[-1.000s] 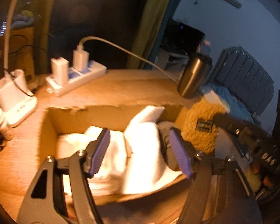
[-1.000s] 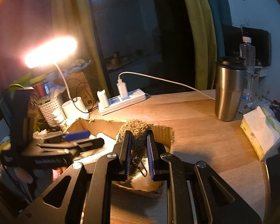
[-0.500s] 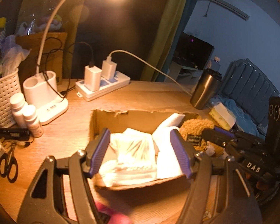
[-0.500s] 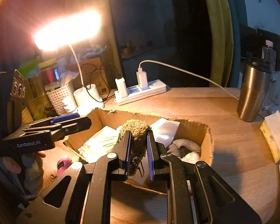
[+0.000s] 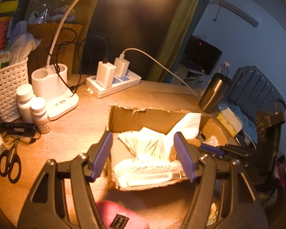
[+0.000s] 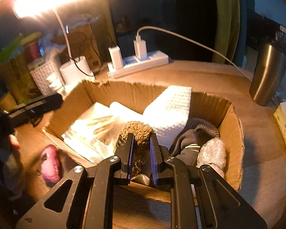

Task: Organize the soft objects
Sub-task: 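Open the left gripper over the box while the right gripper releases the brown plush inside, then withdraw both grippers from the box toward the pink keychain and green tissue pack, then grasp the green tissue pack with the right gripper while the left grasps the pink keychain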

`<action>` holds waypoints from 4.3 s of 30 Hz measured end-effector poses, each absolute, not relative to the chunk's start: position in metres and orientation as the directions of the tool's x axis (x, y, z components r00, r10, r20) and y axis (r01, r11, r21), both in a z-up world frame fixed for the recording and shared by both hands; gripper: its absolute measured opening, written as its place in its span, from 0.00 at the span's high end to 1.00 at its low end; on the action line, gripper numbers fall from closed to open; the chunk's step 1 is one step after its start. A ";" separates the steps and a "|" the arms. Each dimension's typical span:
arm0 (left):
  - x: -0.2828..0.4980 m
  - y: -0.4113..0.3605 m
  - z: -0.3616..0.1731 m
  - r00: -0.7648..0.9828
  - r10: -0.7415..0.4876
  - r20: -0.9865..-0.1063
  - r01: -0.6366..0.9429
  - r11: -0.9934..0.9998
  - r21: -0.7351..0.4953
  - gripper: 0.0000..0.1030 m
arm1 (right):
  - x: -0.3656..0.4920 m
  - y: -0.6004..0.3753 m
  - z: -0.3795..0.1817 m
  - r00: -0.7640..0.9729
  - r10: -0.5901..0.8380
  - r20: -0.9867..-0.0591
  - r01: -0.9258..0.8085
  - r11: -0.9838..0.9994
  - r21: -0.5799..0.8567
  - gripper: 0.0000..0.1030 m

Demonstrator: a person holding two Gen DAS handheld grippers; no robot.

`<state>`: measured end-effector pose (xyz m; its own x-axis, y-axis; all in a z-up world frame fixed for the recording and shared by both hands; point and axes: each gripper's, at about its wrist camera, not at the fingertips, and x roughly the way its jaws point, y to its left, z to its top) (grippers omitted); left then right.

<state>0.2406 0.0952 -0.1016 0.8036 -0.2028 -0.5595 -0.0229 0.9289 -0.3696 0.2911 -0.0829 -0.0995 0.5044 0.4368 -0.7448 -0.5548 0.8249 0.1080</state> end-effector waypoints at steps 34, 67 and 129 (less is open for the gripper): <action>0.177 0.066 -0.079 0.823 -0.156 -0.546 -0.005 0.960 -0.281 0.22 | 0.237 -0.105 -0.054 0.596 0.431 -0.678 -0.518 0.851 0.086 0.50; 0.112 0.050 -0.096 0.815 -0.138 -0.562 -0.035 0.958 -0.286 0.22 | 0.162 -0.118 -0.054 0.605 0.423 -0.675 -0.537 0.842 0.046 0.42; 0.189 0.065 -0.166 0.622 -0.047 -0.782 -0.075 0.990 -0.120 0.35 | 0.204 -0.120 -0.115 0.483 0.438 -0.758 -0.540 0.831 0.135 0.48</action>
